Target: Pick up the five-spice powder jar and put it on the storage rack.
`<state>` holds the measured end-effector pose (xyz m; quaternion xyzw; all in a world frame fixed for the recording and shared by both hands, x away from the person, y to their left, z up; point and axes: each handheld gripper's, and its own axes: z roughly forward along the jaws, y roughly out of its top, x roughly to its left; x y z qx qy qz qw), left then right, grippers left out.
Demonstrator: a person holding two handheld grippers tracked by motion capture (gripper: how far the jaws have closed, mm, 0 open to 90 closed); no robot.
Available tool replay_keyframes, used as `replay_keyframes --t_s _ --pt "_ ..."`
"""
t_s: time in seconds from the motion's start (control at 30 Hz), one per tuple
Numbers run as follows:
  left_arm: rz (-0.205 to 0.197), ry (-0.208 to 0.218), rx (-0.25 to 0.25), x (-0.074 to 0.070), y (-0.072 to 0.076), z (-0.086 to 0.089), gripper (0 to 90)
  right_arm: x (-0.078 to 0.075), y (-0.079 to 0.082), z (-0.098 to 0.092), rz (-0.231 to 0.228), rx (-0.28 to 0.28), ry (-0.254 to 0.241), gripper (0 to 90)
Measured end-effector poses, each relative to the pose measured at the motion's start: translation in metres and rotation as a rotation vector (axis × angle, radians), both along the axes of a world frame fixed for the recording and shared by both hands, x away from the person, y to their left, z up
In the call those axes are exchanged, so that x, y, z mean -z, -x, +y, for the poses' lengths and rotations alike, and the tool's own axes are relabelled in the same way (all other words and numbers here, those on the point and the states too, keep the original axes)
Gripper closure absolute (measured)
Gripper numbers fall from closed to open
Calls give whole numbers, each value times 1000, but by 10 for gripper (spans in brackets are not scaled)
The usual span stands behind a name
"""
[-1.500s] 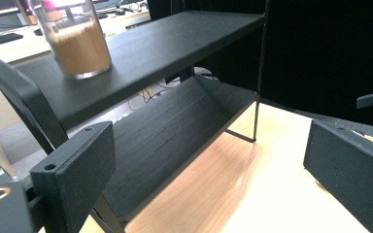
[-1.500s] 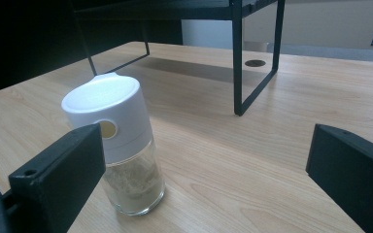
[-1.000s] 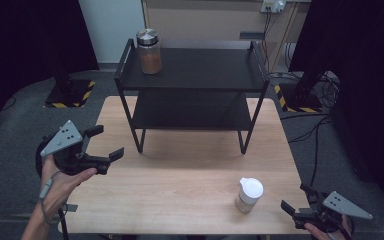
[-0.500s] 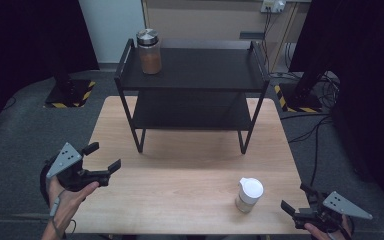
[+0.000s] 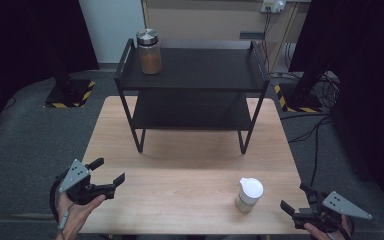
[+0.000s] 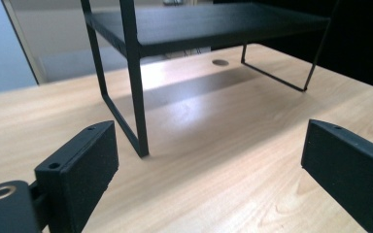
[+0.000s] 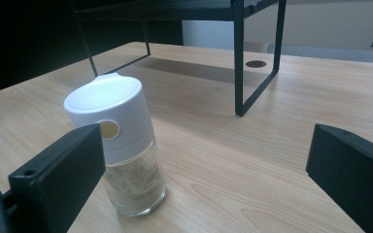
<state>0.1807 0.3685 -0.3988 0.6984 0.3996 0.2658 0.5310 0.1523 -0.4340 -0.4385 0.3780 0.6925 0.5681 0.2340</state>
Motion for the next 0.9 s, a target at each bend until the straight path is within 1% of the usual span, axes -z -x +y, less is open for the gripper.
replay_keyframes --t_s 0.23,0.3,0.37,0.5,0.6,0.7,0.9 --pt "27 4 9 10 3 3 52 0 -1 0 1 1 1 9" --pt "33 12 10 13 4 4 50 0 -1 0 2 -1 2 9" --pt "33 15 15 16 5 5 50 0 -1 0 1 -1 2 10" --pt "31 2 24 19 6 7 47 0 -1 0 3 -1 4 10" --pt "38 18 34 23 5 10 46 0 -1 0 3 -1 4 9" --pt "36 5 49 22 5 11 45 0 -1 0 -2 1 3 9" --pt "32 8 60 22 5 13 38 0 0 1 -3 -3 5 8"
